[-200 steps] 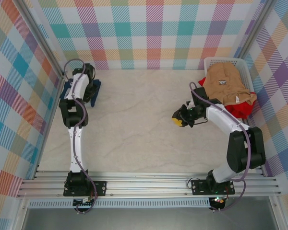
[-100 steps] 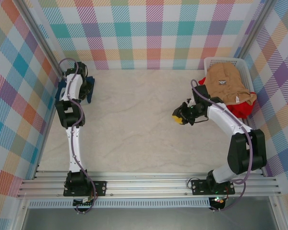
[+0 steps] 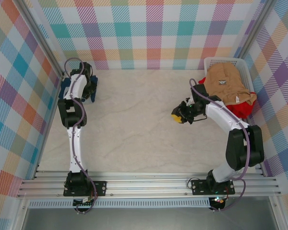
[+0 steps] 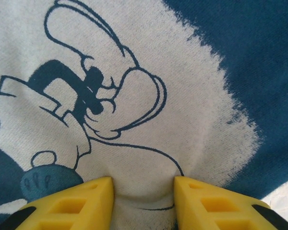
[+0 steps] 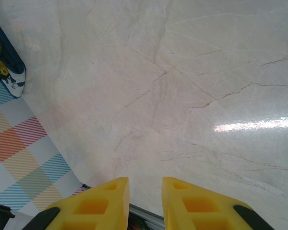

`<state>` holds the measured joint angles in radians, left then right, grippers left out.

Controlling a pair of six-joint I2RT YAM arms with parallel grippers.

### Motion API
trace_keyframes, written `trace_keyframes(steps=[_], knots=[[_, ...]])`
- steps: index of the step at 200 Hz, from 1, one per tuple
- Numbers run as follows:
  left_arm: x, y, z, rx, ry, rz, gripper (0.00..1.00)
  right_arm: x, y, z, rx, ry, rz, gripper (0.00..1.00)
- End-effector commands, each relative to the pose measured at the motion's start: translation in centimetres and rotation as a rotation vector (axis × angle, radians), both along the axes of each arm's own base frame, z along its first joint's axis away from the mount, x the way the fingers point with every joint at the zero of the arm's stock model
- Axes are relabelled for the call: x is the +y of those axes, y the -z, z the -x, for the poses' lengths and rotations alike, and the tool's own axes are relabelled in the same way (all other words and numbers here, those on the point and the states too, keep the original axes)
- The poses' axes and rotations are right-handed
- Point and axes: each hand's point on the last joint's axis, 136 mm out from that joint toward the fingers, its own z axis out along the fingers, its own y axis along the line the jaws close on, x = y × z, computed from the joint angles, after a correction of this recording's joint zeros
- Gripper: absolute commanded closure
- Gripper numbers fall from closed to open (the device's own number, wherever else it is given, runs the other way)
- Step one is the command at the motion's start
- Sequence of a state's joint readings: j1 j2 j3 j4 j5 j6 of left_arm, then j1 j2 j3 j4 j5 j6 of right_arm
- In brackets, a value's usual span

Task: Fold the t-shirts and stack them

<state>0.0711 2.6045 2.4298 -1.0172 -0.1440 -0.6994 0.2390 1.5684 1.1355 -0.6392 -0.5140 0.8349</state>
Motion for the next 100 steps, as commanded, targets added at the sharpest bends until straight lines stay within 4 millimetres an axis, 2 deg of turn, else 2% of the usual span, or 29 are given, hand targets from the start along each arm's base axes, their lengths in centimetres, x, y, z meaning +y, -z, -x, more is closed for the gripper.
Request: trace_keyframes(steps=[1,40,100], knots=[[-2.7,4.6,3.4,0.175,0.057,0.07,0.62,0.4,-0.7,-0.3,-0.011,-0.001,-0.024,0.75],[-3.6,3.7,3.5,0.161,0.076,0.081,0.63,0.5,-0.5,-0.7,-0.008,0.0,-0.022,0.75],[-2.9,2.9,4.2,0.165,0.075,0.071,0.63,1.2,-0.6,-1.6,-0.016,-0.014,-0.035,0.75]])
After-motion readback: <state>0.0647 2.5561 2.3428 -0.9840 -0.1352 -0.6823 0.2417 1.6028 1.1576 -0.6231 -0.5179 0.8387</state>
